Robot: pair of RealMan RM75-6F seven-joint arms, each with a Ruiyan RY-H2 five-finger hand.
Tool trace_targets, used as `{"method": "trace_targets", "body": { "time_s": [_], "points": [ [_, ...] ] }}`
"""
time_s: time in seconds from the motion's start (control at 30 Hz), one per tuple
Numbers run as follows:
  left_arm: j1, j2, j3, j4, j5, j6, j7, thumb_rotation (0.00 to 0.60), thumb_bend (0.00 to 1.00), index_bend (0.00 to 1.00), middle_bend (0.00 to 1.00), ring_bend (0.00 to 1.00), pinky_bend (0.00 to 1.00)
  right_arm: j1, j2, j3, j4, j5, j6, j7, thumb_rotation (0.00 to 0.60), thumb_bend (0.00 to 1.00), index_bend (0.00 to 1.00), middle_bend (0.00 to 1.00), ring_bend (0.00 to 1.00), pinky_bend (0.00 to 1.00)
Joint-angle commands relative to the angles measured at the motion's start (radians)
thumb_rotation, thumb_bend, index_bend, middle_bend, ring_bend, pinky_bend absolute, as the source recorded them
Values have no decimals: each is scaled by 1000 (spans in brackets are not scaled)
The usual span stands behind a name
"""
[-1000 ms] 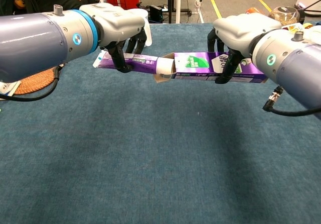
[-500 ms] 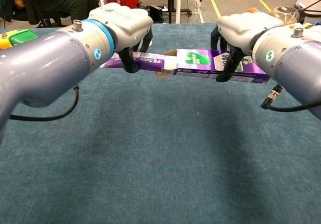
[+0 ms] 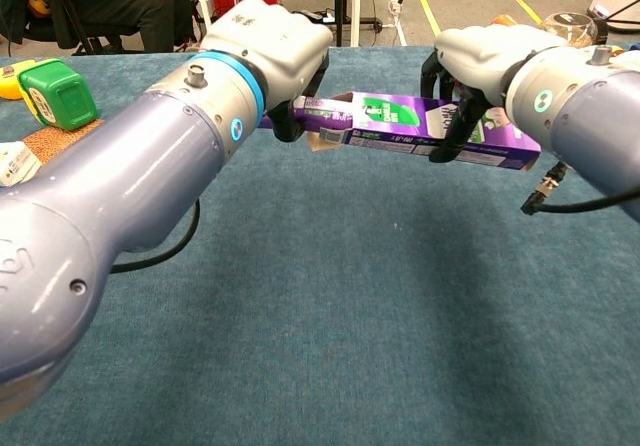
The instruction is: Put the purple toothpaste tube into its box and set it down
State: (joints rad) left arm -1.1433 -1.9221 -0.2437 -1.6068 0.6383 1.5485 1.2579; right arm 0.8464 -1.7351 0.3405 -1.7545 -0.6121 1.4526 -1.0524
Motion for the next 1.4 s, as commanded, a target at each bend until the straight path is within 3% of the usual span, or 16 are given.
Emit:
{"method": "trace_targets", "body": {
  "time_s": [0.03, 0.17, 0.23, 0.4, 0.57, 0.77, 0.93, 1.17, 1.4],
  "points": [
    [6, -7, -6, 4, 4, -5, 5, 600, 337, 585, 496, 437, 699, 0, 2, 2, -4, 2, -5, 10, 600, 491, 611, 702, 739, 780],
    [17, -17, -16, 9, 9, -14, 7, 600, 330, 577, 496, 436, 687, -2, 11, 4, -11, 5, -21, 32, 600, 492, 612, 703, 739, 780],
    [22, -19, -17, 11, 16, -20, 4, 600, 323, 527, 473, 436, 680, -1, 15, 5, -13, 8, -27, 38, 600, 492, 612, 703, 738, 780],
    [34, -10, -21, -1, 51, -27, -14, 600, 294, 220, 263, 401, 648, -6, 24, 6, -5, -5, -43, 78, 600, 494, 615, 705, 738, 780],
    [49, 9, -32, -24, 69, -22, -22, 600, 291, 85, 169, 387, 642, -14, 36, 10, 1, -21, -62, 125, 600, 513, 623, 714, 739, 780],
    [81, 78, -65, -107, 91, -10, -50, 600, 291, 68, 126, 372, 637, -38, 66, 24, 16, -52, -108, 235, 600, 528, 624, 715, 739, 780],
    [114, 193, -108, -246, 79, -10, -57, 600, 290, 65, 114, 347, 618, -57, 95, 24, 47, -68, -154, 315, 600, 529, 625, 715, 739, 776],
    [141, 304, -116, -350, 61, -20, -48, 600, 280, 50, 71, 253, 540, -72, 124, 31, 65, -80, -187, 383, 600, 530, 625, 715, 739, 774],
    [200, 462, -134, -466, 85, -27, -117, 600, 273, 35, 40, 212, 520, -93, 169, 69, 70, -62, -232, 480, 600, 530, 625, 715, 739, 770]
  ]
}}
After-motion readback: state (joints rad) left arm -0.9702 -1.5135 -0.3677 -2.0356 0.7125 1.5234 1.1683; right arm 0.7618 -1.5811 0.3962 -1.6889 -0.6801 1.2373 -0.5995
